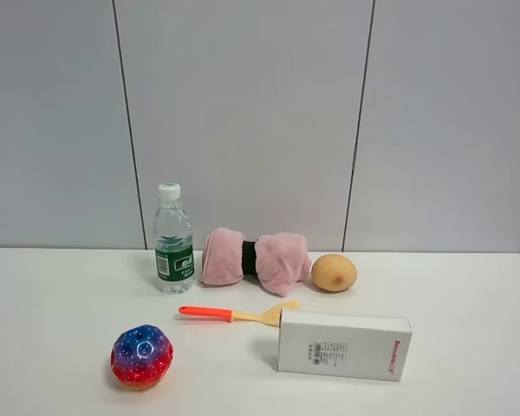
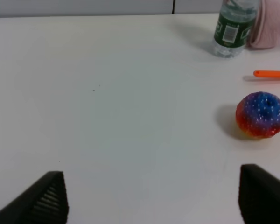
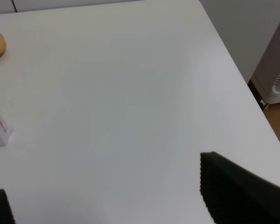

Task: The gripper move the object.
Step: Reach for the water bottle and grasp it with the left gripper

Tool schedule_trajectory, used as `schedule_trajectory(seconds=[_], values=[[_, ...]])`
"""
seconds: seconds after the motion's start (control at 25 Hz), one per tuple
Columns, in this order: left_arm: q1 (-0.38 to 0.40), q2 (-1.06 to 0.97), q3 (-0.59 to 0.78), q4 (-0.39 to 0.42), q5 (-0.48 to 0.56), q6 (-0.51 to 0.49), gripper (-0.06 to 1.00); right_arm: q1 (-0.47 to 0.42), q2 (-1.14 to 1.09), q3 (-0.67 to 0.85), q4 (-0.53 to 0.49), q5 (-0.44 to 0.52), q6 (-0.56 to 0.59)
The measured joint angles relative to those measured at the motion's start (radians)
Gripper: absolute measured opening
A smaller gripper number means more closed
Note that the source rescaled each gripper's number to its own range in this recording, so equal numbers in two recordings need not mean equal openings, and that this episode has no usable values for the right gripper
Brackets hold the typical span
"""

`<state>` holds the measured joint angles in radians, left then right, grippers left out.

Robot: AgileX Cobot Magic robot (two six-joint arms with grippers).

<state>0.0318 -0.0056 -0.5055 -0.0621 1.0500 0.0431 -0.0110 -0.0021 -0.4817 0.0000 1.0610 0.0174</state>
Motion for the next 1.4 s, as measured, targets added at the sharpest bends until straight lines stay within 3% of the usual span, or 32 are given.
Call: schedule_trajectory(seconds=[0.04, 1.4], values=[[0.0, 0.0, 0.0, 0.0, 0.0, 0.0, 0.47, 0.0, 0.0, 0.0, 0.0, 0.0, 0.0], [0.0, 0.0, 0.0, 0.0, 0.0, 0.0, 0.47, 0.0, 0.0, 0.0, 0.0, 0.0, 0.0]])
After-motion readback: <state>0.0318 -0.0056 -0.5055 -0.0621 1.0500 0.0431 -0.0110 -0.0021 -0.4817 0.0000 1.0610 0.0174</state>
